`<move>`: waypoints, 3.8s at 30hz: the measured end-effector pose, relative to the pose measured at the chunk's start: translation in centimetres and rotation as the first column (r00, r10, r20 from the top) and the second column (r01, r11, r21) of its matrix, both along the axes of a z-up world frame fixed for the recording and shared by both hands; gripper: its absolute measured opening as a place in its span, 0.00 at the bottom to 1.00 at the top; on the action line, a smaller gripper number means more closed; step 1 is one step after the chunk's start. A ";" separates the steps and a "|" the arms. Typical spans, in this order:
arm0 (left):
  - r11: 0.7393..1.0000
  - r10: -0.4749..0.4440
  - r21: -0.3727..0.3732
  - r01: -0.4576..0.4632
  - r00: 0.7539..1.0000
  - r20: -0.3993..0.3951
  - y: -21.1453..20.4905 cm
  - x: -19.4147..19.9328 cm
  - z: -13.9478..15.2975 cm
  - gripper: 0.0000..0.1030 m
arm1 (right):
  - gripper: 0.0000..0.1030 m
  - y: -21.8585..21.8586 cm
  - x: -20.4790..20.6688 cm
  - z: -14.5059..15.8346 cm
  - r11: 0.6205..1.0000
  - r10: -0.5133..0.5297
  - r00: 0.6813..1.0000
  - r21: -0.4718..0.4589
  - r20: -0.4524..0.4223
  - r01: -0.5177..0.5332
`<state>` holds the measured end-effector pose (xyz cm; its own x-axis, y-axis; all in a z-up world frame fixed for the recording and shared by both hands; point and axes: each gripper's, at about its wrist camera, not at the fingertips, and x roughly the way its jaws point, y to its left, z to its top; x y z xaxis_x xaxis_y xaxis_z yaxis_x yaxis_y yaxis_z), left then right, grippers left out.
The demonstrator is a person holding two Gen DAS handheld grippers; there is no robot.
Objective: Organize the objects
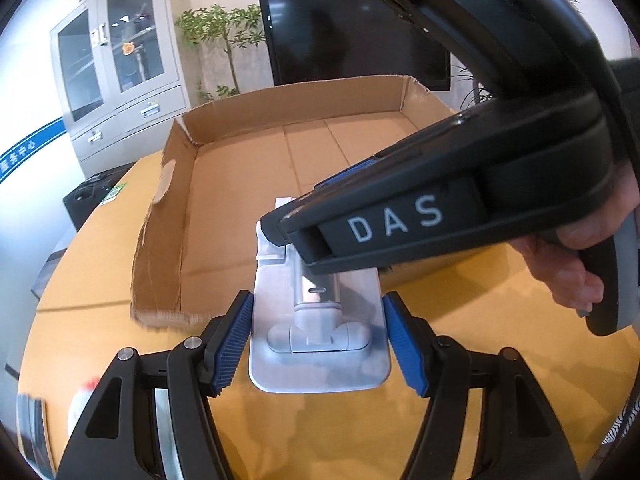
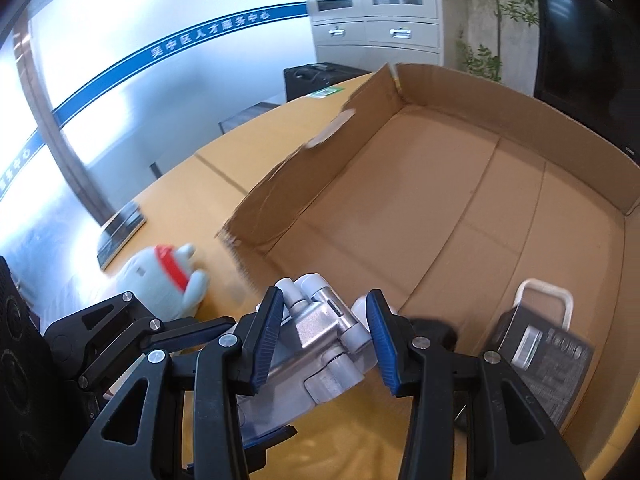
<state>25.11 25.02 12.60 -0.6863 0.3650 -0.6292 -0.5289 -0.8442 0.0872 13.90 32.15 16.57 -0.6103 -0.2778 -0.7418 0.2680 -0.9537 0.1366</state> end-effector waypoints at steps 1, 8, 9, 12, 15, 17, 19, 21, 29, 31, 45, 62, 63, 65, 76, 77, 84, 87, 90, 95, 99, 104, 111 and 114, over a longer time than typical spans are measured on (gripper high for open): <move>1.000 -0.006 0.003 0.006 1.000 0.002 0.0 -1.0 0.3 0.62 | 0.40 0.4 -0.9 0.2 1.000 -0.007 1.000 -0.007 -0.002 0.007; 1.000 -0.009 0.002 0.009 0.999 0.046 0.2 -6.5 0.3 0.62 | 0.40 1.9 -6.5 0.2 0.999 -0.036 0.999 -0.021 -0.004 0.036; 1.000 -0.009 0.002 0.009 0.999 0.053 0.3 -7.2 0.2 0.62 | 0.40 2.1 -7.2 0.1 0.999 -0.041 0.999 -0.028 -0.001 0.041; 1.000 0.003 -0.002 -0.003 0.998 0.062 0.4 -9.4 -0.1 0.62 | 0.40 3.0 -9.3 -0.6 0.996 -0.057 0.998 -0.064 0.011 0.057; 1.000 0.009 0.000 -0.009 0.995 0.097 0.7 -11.2 -0.9 0.62 | 0.40 3.5 -10.9 -1.6 0.994 -0.075 0.997 -0.072 0.036 0.078; 1.000 0.013 0.000 -0.013 0.993 0.117 0.8 -12.0 -1.5 0.62 | 0.40 3.6 -11.7 -2.2 0.994 -0.083 0.995 -0.071 0.046 0.087; 1.000 0.019 -0.006 -0.018 0.991 0.130 1.0 -12.4 -2.0 0.62 | 0.40 3.8 -12.2 -2.7 0.993 -0.089 0.994 -0.077 0.056 0.093; 1.000 0.022 -0.014 -0.021 0.990 0.137 1.2 -12.6 -2.4 0.62 | 0.40 3.8 -12.4 -3.1 0.992 -0.091 0.994 -0.077 0.064 0.096; 0.999 0.040 -0.040 -0.033 0.983 0.177 1.5 -12.9 -3.8 0.62 | 0.40 3.7 -12.9 -4.6 0.990 -0.128 0.985 -0.051 0.112 0.134; 0.997 0.061 -0.066 -0.050 0.982 0.178 1.4 -13.0 -4.1 0.62 | 0.40 3.9 -12.9 -5.0 0.986 -0.145 0.981 -0.058 0.133 0.153; 0.986 0.122 0.086 -0.145 0.965 0.234 -3.5 -8.0 0.2 0.79 | 0.90 4.3 -5.8 -0.7 0.961 -0.276 0.959 0.001 -0.057 0.277; 0.816 0.192 0.358 -0.454 0.797 0.573 -28.5 -2.0 2.1 0.99 | 1.00 -0.2 1.5 -3.0 0.750 -0.019 0.965 -0.634 0.261 0.186; 0.818 0.203 0.347 -0.459 0.794 0.573 -29.4 -1.8 1.6 0.99 | 1.00 -0.8 1.7 -3.6 0.753 0.001 0.964 -0.635 0.265 0.174; 0.830 0.230 0.310 -0.464 0.791 0.567 -30.5 -1.2 0.5 0.99 | 1.00 -2.5 2.2 -4.8 0.770 0.043 0.962 -0.622 0.271 0.141; 0.803 0.199 0.326 -0.498 0.741 0.642 -31.6 -0.4 -6.7 0.99 | 0.73 -10.0 4.6 -13.0 0.764 0.119 0.935 -0.632 0.335 0.129; 0.801 0.191 0.334 -0.497 0.740 0.645 -31.7 -0.4 -6.9 0.99 | 0.66 -10.7 4.5 -13.6 0.765 0.124 0.931 -0.631 0.342 0.130; 0.779 0.157 0.376 -0.501 0.737 0.657 -31.5 0.2 -7.7 0.99 | 0.26 -12.3 4.4 -15.6 0.722 0.165 0.923 -0.680 0.348 0.127; 0.779 0.145 0.391 -0.490 0.747 0.648 -31.2 0.7 -7.5 0.99 | 0.24 -11.9 4.6 -15.5 0.744 0.166 0.921 -0.658 0.352 0.117; 0.791 0.170 0.370 -0.486 0.757 0.631 -30.7 1.0 -7.3 0.99 | 0.23 -10.9 5.2 -15.7 0.769 0.165 0.916 -0.629 0.365 0.112; 0.858 0.211 0.277 -0.433 0.788 0.579 -28.0 1.5 -7.4 0.99 | 0.23 -8.3 6.6 -14.8 0.834 0.157 0.915 -0.546 0.371 0.079; 0.876 0.165 0.293 -0.383 0.808 0.565 -25.7 1.4 -7.3 0.99 | 0.23 -6.8 7.0 -14.0 0.862 0.143 0.922 -0.504 0.360 0.063; 0.897 0.109 0.306 -0.318 0.832 0.544 -23.5 1.3 -7.2 0.71 | 0.23 -5.1 7.5 -13.5 0.867 0.117 0.929 -0.492 0.350 0.076; 0.888 0.059 0.335 -0.315 0.801 0.596 -22.7 0.5 -7.8 0.31 | 0.24 -4.9 8.1 -12.7 0.858 0.121 0.940 -0.511 0.319 0.063; 0.898 0.047 0.326 -0.296 0.801 0.596 -22.3 0.9 -8.0 0.33 | 0.28 -4.6 8.2 -12.9 0.861 0.109 0.945 -0.505 0.310 0.066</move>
